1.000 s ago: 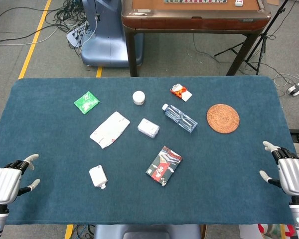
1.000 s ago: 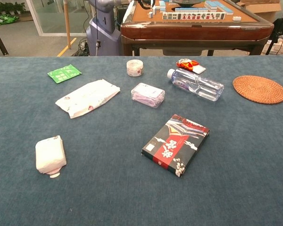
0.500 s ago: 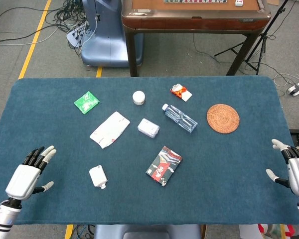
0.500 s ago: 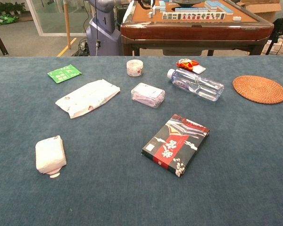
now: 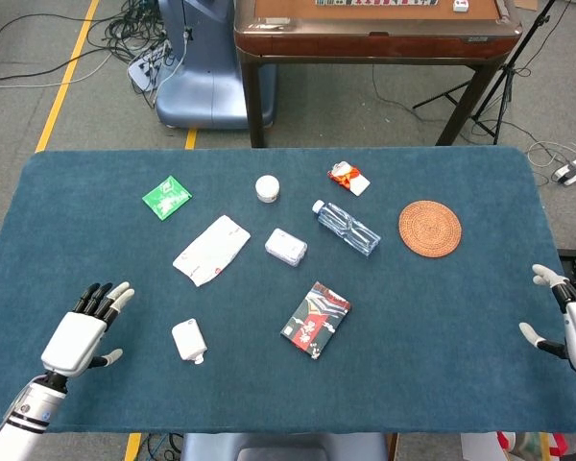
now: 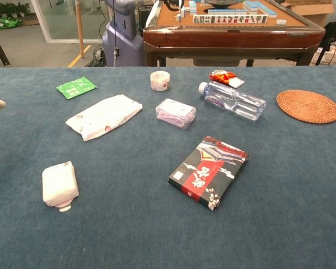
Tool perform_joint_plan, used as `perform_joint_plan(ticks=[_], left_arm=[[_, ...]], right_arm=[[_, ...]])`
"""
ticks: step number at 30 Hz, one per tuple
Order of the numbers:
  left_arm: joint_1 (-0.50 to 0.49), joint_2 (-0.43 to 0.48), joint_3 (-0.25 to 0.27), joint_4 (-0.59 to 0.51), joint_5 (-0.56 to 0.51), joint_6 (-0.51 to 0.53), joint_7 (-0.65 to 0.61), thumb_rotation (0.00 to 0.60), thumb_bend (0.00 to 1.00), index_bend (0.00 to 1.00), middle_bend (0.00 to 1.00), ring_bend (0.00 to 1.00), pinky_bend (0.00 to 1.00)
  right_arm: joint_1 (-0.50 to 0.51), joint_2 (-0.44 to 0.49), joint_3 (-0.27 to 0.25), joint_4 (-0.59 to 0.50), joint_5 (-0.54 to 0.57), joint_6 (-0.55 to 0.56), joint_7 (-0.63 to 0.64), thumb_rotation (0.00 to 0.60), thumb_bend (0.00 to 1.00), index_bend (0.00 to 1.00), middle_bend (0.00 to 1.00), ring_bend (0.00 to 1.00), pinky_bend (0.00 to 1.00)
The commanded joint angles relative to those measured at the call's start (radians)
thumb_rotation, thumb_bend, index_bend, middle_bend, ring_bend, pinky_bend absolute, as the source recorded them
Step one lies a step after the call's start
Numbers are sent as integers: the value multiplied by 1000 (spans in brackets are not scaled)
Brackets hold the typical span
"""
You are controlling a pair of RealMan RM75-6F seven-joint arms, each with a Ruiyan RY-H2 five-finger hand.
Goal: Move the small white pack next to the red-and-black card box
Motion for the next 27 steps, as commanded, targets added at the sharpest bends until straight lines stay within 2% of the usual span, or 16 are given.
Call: perform_joint_plan(ticks=[1,27], left_arm=[[-11,-13,-2,-10,-8,-15,11,600,13,0,0,0,6],[-118,-97,-26,-63,-105,-166,147,600,13,0,0,0,6]], right_arm=[[-2,3,2,0,1,3,6,600,143,218,324,263,450],[-9,32,6,-3,-2,5,66,600,143,219,324,263,450]])
